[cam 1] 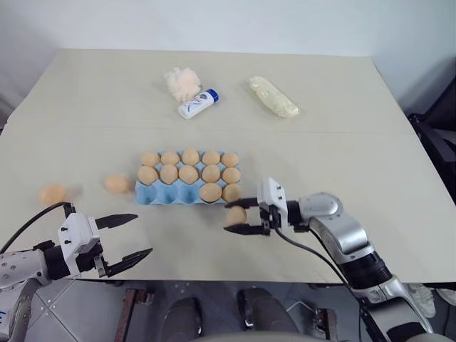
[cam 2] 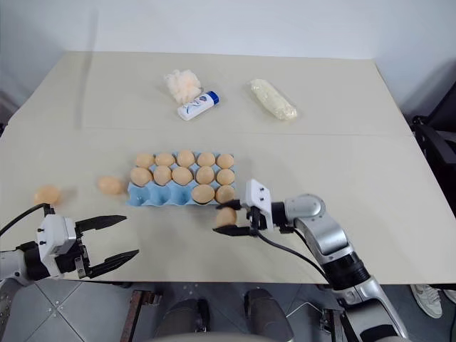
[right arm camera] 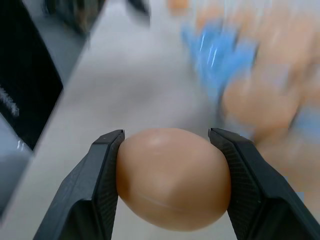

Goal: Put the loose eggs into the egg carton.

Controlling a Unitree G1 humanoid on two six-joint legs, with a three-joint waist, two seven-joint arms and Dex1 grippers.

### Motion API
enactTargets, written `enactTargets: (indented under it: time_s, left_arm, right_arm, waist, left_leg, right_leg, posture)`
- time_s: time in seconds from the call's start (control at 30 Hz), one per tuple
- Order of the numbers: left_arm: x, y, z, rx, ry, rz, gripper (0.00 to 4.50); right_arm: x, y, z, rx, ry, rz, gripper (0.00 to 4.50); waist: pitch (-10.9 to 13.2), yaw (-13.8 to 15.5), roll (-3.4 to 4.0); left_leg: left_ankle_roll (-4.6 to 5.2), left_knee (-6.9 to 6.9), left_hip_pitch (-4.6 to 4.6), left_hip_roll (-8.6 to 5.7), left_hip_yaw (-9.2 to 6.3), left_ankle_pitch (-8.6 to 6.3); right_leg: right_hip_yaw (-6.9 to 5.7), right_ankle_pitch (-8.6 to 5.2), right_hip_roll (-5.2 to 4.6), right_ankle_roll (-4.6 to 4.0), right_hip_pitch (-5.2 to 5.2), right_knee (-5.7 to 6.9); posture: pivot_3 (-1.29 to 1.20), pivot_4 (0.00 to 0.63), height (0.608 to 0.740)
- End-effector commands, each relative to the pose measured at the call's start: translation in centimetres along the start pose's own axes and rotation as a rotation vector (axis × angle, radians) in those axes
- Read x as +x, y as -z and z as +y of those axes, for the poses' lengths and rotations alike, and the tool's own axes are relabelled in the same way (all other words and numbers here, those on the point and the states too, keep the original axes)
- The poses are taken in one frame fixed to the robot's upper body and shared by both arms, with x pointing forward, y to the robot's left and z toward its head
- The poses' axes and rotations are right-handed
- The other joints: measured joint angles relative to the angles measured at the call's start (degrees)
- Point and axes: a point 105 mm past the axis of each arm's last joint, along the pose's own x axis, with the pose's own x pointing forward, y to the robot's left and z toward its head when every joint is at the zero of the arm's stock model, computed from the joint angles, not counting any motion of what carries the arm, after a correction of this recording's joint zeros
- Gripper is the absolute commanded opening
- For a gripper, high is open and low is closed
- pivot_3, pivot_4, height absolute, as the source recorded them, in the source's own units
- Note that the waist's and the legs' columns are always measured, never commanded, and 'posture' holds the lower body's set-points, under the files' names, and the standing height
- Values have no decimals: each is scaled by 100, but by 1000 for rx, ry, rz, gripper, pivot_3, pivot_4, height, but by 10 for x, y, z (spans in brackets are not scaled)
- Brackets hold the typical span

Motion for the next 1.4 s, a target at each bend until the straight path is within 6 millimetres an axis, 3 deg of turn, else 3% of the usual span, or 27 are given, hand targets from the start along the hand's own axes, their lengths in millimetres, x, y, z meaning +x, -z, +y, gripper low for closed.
enactTargets:
  time_s: [0.03,0.23,0.37,0.57,0.77,0.87,1.0,1.2,1.3,1.4]
  left_arm:
    - [-4,-4,2,5,-36,-18,4500]
    - [-5,0,-2,-13,-57,-15,4500]
    - [-7,1,-5,-23,-69,-18,4500]
    - [-6,0,-4,-23,-81,-23,4500]
    - [-4,-1,-3,-22,-86,-30,4500]
    - [-4,0,-4,-27,-89,-31,4500]
    - [-13,4,9,-34,-187,-35,4500]
    - [-54,26,31,-89,-461,6,4500]
    - [-75,33,38,-140,-598,-28,4500]
    - [-86,40,38,-197,-680,-59,4500]
  right_arm:
    - [17,-35,-2,-60,-24,-87,2393]
    - [52,-35,-32,-125,78,-57,2393]
    - [67,-35,-40,-122,103,-62,2393]
    - [81,-31,-32,-121,56,-59,4317]
    - [80,-32,-23,-120,23,-86,4466]
    - [63,-40,-23,-161,36,-115,4466]
    - [21,-45,-25,-197,95,-152,4466]
    - [-54,-27,-32,-215,308,-134,4466]
    - [-79,-23,-24,-262,344,-158,4466]
    - [-91,-17,-15,-265,335,-136,4466]
  waist:
    - [0,-11,0]
    - [-1,-44,-2]
    - [-1,-94,-2]
    - [-1,-130,-1]
    - [-1,-132,0]
    - [0,-121,0]
    - [-1,-83,-1]
    - [0,-93,-1]
    - [2,-101,-5]
    - [3,-84,-7]
  left_leg:
    - [-1,-1,0,0,-3,1]
    - [-4,-2,-6,-1,-6,-2]
    - [-5,-4,-9,-1,-6,-3]
    - [-5,-6,-9,-1,-6,-3]
    - [-6,-5,-9,-1,-6,-3]
    - [-6,-7,-9,-1,-6,-4]
    - [-5,-8,-11,-1,-6,-7]
    - [-5,-10,-11,-1,-13,-9]
    - [-4,-11,-9,0,-10,-10]
    - [-4,-10,-6,0,-10,-9]
  right_leg:
    - [-2,0,0,-1,-1,0]
    - [-8,0,-2,-2,-2,-7]
    - [-9,0,-2,-2,-5,-7]
    - [-10,0,-2,-2,-6,-5]
    - [-11,0,-2,-2,-6,-4]
    - [-11,0,-2,-2,-6,-6]
    - [-12,0,-2,-2,-4,-12]
    - [-19,0,-3,-2,3,-23]
    - [-16,-1,0,-3,3,-24]
    - [-16,-1,0,-4,4,-22]
  posture:
    - [0,150,740]
    - [0,150,740]
    - [0,150,740]
    - [0,150,740]
    - [0,150,740]
    - [0,150,740]
    - [0,150,740]
    - [0,150,740]
    - [0,150,740]
    - [0,150,740]
